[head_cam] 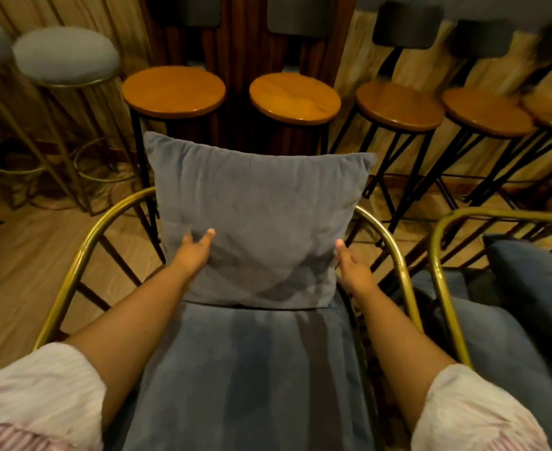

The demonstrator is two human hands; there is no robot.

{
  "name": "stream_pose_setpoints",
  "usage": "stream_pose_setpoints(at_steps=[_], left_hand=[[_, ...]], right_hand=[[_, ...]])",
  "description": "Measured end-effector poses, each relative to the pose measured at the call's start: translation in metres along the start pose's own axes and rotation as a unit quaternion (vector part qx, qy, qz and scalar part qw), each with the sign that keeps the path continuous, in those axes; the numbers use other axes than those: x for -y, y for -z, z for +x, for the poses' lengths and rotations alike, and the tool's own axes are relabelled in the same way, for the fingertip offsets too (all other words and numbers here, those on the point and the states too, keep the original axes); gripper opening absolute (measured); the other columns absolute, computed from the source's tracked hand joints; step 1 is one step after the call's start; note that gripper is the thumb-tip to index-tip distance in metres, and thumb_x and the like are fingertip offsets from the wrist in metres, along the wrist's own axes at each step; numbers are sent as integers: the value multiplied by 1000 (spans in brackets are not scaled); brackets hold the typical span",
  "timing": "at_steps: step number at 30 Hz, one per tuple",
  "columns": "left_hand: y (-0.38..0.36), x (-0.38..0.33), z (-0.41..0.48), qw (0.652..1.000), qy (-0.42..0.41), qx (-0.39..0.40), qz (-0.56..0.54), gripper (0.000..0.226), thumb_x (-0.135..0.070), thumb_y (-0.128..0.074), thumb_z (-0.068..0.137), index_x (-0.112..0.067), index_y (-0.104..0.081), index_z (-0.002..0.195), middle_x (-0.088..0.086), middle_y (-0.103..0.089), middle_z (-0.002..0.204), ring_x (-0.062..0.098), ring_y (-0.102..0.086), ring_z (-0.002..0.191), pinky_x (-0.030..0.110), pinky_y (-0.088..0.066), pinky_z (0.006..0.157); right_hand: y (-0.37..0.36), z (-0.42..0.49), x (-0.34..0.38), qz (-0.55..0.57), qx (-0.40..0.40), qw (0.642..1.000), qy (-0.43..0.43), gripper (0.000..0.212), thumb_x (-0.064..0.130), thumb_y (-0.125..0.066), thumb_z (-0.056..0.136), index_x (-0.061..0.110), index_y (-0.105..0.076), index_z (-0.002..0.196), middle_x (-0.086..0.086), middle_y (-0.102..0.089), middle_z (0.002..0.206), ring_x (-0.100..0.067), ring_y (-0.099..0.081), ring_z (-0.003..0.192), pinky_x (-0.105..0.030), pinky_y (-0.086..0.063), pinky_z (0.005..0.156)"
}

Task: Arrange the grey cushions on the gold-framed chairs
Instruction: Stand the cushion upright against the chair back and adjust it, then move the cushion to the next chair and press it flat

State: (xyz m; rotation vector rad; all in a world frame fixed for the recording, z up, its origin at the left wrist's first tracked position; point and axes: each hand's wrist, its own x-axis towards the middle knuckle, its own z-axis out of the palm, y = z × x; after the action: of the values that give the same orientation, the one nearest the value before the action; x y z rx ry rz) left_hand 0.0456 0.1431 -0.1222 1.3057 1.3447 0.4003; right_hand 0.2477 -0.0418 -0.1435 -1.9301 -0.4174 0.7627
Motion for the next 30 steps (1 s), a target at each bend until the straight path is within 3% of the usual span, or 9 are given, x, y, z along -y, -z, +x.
stream_pose_setpoints(at_steps=[4,9,14,18,20,22,25,28,30], left_hand=[[-32,-19,-73,992,-59,54,95,54,-29,-40,100,-11,-27,149,16,-33,154,31,-36,139,36,-30,111],[-93,-29,-189,974,-120,103,165,46,-27,-41,99,-4,-46,138,15,-44,147,28,-41,135,28,-33,103],[-166,-20,-314,956,-141,187,179,30,-29,-43,99,-8,-61,112,21,-59,113,29,-55,110,30,-39,87],[-225,-7,-392,932,-177,232,215,23,-31,-49,96,-13,-60,104,10,-59,101,18,-52,95,26,-39,79],[-249,-5,-421,922,-188,243,237,13,-30,-49,96,-21,-56,90,4,-56,93,13,-50,84,21,-39,67],[-272,-6,-446,909,-195,257,265,20,-30,-48,96,-23,-52,78,4,-54,87,13,-49,78,21,-40,64],[-302,-9,-469,890,-199,285,293,22,-32,-48,96,-13,-58,93,10,-57,99,18,-54,87,25,-43,71],[-332,-17,-479,872,-201,298,332,43,-40,-48,94,-8,-60,120,11,-59,126,25,-55,116,29,-40,93],[-349,-24,-481,862,-207,310,343,47,-41,-48,94,-8,-55,128,11,-55,132,23,-53,114,27,-37,90]], right_hand=[[51,-51,4,-28,-11,999,44,43,40,-37,99,11,-61,120,0,-59,111,-10,-48,106,-19,-31,83],[143,-121,-8,-53,-43,992,102,31,30,-47,97,9,-62,114,-1,-57,101,-12,-50,102,-15,-32,80],[256,-204,-41,-94,-57,987,116,40,32,-51,95,6,-58,125,-10,-62,124,-21,-54,119,-28,-40,95],[346,-267,-77,-99,-80,987,98,43,32,-52,95,9,-54,131,-10,-58,131,-23,-52,123,-34,-39,101],[380,-288,-94,-98,-87,988,81,43,32,-52,95,9,-54,131,-12,-56,135,-26,-52,124,-34,-39,101],[411,-303,-110,-106,-104,987,65,43,32,-53,94,8,-54,130,-14,-57,134,-28,-52,123,-37,-41,103],[446,-315,-130,-87,-123,988,25,46,32,-54,94,7,-53,132,-15,-56,134,-30,-52,123,-39,-41,102],[476,-315,-148,-77,-143,987,-3,48,33,-54,94,6,-51,133,-16,-55,136,-29,-51,125,-34,-39,98],[491,-312,-155,-67,-159,985,-17,48,34,-53,94,6,-51,133,-15,-54,137,-29,-50,125,-31,-39,93]])
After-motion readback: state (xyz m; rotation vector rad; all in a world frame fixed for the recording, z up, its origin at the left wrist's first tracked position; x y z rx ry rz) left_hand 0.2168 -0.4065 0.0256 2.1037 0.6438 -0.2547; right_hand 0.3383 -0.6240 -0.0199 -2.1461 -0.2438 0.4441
